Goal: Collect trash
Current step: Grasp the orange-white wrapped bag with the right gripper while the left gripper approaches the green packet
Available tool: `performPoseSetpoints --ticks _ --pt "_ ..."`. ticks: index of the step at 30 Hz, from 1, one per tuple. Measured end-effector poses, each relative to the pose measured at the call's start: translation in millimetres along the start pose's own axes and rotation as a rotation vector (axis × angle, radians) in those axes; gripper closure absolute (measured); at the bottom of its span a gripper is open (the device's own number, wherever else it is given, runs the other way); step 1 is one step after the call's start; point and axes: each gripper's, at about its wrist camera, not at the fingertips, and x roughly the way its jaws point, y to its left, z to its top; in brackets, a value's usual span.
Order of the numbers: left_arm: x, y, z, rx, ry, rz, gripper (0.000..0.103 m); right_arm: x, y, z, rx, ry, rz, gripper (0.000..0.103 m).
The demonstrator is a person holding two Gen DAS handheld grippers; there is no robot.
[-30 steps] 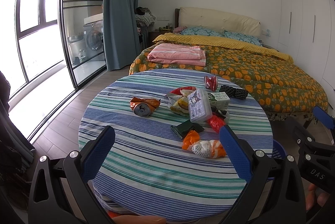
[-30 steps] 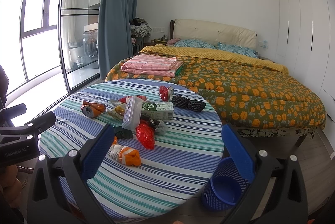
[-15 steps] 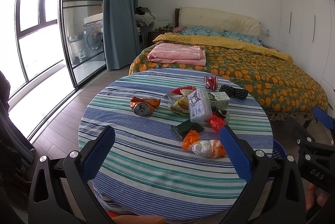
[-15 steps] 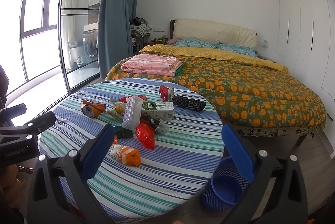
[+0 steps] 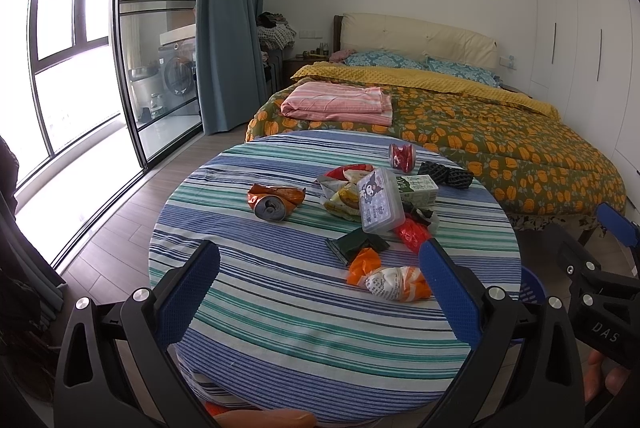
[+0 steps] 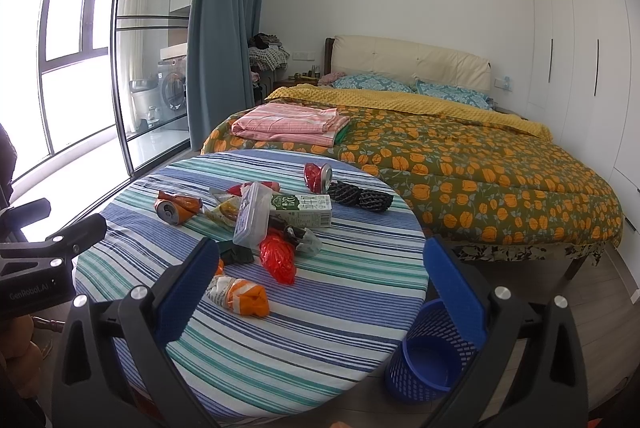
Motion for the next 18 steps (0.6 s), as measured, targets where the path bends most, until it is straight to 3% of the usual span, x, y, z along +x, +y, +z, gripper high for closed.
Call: performPoseSetpoints --ticks 6,15,18 --pt "0 2 -1 0.008 0.006 -0.003 0.004 -1 -2 -1 0.007 0.002 -0.005 0.004" --pt "50 12 -41 0.023 0.164 -0.082 0.004 11 -18 -22 0.027 0.039 -0.036 0.005" --pt "69 21 -55 -0.008 0.217 -0.116 0.004 24 -20 -29 0.012 0.061 0.02 0.005"
